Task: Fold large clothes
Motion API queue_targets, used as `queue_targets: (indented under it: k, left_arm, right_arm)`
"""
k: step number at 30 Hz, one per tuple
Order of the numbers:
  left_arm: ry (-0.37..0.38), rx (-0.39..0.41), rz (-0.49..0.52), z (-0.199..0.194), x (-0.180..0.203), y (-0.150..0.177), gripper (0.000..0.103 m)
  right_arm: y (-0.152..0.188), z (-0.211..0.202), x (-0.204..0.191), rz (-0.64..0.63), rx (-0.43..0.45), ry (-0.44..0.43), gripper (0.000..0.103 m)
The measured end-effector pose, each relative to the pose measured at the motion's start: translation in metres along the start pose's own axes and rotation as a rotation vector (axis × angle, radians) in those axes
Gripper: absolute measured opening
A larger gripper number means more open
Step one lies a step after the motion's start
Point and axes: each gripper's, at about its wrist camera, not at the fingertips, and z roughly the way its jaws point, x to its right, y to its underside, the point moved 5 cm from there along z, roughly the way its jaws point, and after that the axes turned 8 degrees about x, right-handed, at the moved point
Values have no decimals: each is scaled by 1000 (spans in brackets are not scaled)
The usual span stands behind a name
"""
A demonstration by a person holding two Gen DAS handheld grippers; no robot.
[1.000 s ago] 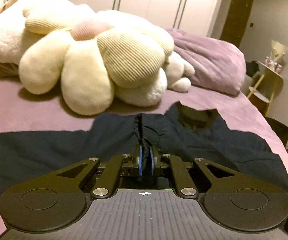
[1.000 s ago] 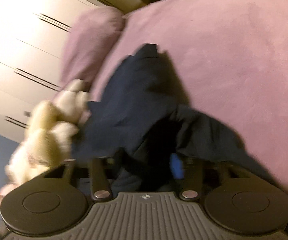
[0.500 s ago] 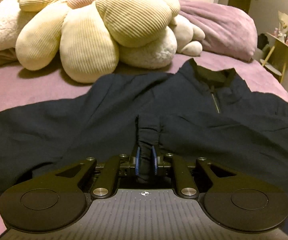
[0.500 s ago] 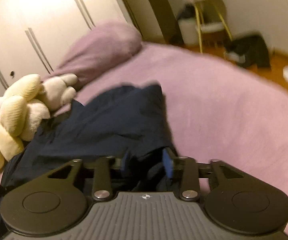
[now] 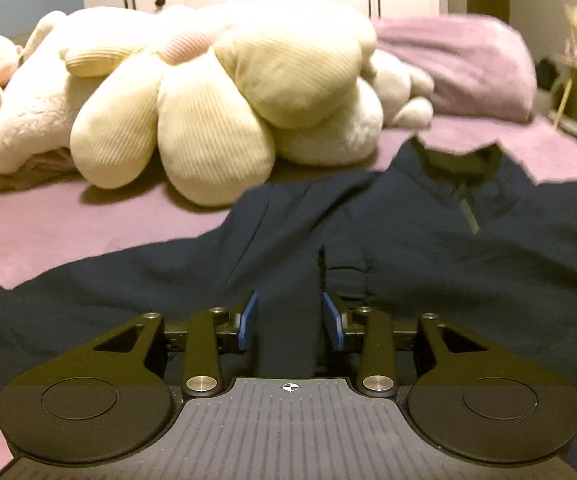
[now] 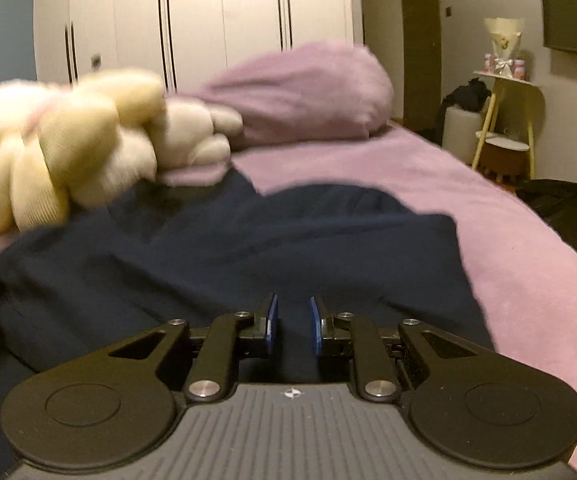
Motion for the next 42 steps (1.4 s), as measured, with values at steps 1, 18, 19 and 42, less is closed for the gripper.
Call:
queue_targets:
  k: [1, 18, 19, 42]
  left_arm:
    - [32, 10, -19, -5, 3, -2, 42]
    - [109, 8, 77, 48, 53, 23, 62]
    - [94, 12, 82, 49, 51, 23, 76]
    - [82, -46, -70, 43, 15, 27, 97]
  right_arm:
    - [8, 6, 2, 7, -31, 2, 15]
    - [12, 37, 10, -118, -44, 100, 5]
    - [11, 38, 12, -109, -43, 98, 5]
    - [20, 18, 10, -148, -72, 120, 6]
